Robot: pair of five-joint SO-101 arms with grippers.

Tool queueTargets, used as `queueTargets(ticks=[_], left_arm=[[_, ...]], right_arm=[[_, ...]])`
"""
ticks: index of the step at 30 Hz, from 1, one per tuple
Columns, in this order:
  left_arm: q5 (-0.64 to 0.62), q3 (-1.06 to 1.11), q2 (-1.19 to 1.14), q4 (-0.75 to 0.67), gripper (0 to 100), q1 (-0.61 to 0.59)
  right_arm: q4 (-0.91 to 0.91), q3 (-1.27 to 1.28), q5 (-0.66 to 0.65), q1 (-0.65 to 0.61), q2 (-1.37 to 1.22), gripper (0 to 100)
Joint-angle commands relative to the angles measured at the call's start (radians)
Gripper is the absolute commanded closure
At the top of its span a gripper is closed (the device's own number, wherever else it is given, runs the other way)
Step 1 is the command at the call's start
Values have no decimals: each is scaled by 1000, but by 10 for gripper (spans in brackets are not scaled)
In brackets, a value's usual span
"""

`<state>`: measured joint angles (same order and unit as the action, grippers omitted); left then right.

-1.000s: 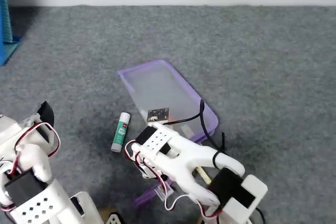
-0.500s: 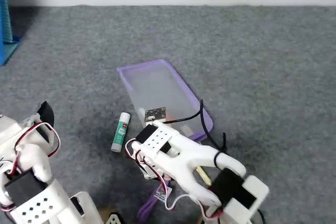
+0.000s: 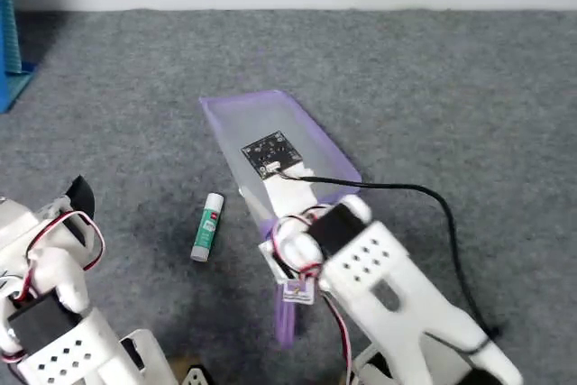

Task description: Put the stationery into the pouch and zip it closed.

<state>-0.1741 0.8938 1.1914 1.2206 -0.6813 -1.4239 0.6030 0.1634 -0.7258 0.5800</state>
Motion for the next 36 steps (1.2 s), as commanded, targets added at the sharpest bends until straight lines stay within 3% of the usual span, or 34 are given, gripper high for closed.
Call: queueTargets(ticks=[1, 8, 15, 20, 30, 36], left_arm=[[68, -67, 17, 63, 698, 57], [209, -82, 17, 195, 697, 292], [218, -82, 17, 204, 690, 531], [115, -81, 17, 206, 626, 652], [6, -91, 17, 198, 622, 856], [-28, -91, 17, 146, 622, 885]], right_arm=[[-28, -38, -152, 50, 108, 991], [-22, -38, -370, 97, 248, 991], [-21, -40, -448, 93, 372, 991], [-21, -40, -453, 93, 449, 991], [-21, -40, -445, 91, 535, 991], [-30, -40, -445, -8, 558, 991]])
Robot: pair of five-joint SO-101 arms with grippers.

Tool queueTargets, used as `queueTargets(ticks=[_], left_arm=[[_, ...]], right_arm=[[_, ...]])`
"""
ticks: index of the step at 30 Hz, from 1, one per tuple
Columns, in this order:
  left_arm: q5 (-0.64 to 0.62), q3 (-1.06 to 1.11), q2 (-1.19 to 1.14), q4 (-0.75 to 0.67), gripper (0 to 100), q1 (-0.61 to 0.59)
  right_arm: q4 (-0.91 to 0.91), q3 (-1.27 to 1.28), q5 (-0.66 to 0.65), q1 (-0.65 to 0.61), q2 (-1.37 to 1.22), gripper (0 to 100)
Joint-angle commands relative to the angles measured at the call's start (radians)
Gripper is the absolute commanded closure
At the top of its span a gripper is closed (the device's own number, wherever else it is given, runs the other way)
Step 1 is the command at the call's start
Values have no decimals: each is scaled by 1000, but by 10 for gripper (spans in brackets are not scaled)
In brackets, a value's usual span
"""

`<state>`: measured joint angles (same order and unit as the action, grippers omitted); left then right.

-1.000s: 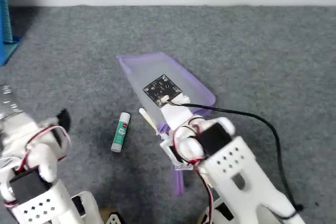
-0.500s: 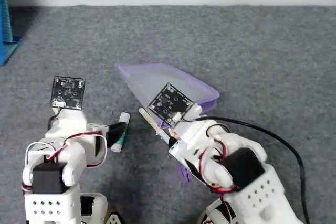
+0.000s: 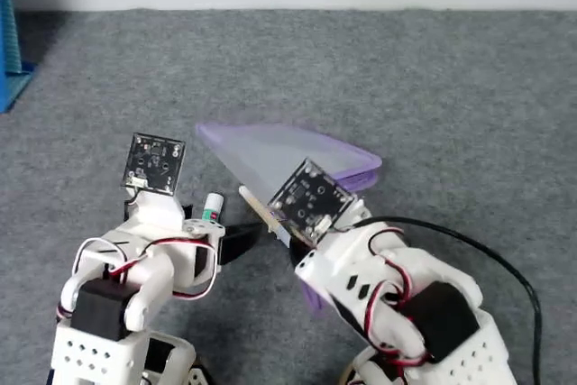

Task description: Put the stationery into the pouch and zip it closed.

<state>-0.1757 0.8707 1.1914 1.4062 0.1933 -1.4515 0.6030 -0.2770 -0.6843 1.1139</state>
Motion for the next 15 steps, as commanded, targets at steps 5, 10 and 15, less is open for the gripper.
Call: queueTargets(ticks=[5, 10, 15], left_arm=[[-28, -68, 17, -52, 622, 12], [-28, -73, 17, -54, 622, 14], [-28, -122, 17, -18, 623, 14]], right_arm=[[7, -38, -3, -77, 16, 991], [5, -38, -3, -79, 16, 991], [7, -38, -3, -74, 16, 991]])
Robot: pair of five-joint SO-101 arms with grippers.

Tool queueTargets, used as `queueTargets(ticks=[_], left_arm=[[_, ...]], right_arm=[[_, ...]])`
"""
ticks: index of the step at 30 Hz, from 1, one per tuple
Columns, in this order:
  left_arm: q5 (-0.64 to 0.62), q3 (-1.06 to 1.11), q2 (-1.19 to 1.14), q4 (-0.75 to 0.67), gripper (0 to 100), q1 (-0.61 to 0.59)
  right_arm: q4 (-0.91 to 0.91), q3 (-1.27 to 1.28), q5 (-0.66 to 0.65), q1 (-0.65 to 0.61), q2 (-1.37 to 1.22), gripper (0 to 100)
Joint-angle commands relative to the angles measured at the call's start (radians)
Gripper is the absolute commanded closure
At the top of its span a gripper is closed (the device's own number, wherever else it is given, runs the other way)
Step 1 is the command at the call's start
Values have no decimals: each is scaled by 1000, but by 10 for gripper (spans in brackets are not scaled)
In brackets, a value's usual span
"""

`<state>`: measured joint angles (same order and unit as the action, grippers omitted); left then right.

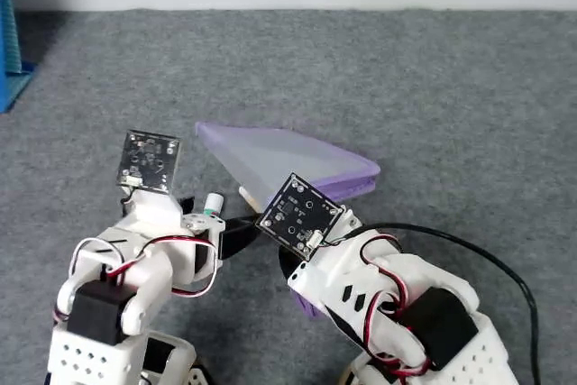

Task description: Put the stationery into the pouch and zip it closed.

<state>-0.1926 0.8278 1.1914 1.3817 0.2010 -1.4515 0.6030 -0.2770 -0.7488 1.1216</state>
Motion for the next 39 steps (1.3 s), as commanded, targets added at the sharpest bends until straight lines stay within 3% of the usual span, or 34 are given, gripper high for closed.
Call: queueTargets(ticks=[1, 8, 25, 32, 39], left_arm=[[-11, -91, 17, 18, 623, 11], [-5, -127, 17, 94, 624, 147], [40, 102, 17, -107, 627, -20], [41, 101, 17, -121, 739, -14], [41, 101, 17, -121, 780, -12]], right_arm=[[7, -38, -3, -10, 8, 991], [7, -38, -3, -10, 15, 991], [-18, -40, -5, -10, 19, 991], [-18, -38, -5, -10, 12, 991], [19, 86, -3, -12, 18, 991]])
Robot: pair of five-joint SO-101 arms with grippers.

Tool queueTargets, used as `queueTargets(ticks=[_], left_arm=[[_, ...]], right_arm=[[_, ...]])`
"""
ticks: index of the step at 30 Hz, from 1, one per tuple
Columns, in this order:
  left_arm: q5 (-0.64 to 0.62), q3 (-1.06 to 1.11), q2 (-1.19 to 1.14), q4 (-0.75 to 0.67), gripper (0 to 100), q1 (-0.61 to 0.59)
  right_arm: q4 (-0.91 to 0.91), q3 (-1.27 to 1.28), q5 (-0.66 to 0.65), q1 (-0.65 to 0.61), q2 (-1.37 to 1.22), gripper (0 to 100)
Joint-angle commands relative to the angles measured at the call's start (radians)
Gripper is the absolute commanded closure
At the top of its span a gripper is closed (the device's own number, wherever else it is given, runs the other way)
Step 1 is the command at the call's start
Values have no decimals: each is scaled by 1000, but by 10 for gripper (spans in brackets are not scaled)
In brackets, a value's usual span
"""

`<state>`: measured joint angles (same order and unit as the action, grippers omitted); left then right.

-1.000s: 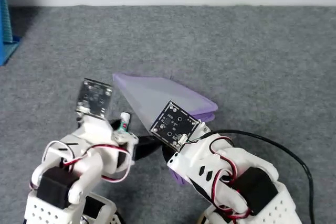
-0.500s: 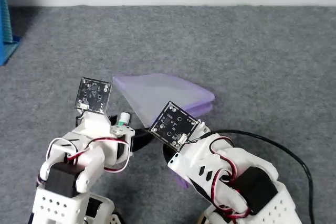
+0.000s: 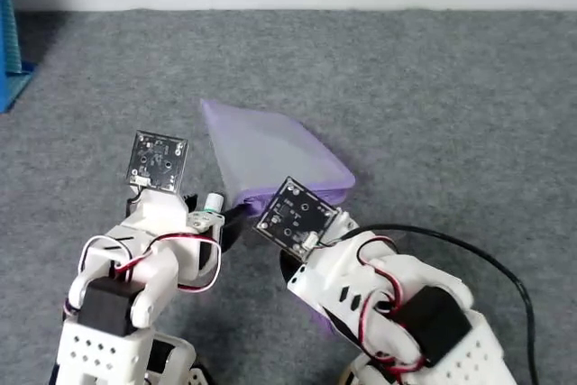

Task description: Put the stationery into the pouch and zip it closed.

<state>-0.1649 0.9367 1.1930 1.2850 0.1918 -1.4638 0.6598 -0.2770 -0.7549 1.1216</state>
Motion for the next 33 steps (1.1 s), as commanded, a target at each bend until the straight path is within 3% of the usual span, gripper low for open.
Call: queueTargets(ticks=[1, 11, 20, 33], left_arm=[[14, -8, 15, -25, 791, -3], [14, -8, 15, -49, 982, -8], [12, -1, 15, -51, 988, -12], [12, 5, 15, -37, 988, -14]], right_arm=[[45, 48, -3, -4, 21, 991], [71, 83, -5, -4, 97, 991], [38, 84, -6, -1, 170, 991], [-5, 83, -14, 294, 199, 991]])
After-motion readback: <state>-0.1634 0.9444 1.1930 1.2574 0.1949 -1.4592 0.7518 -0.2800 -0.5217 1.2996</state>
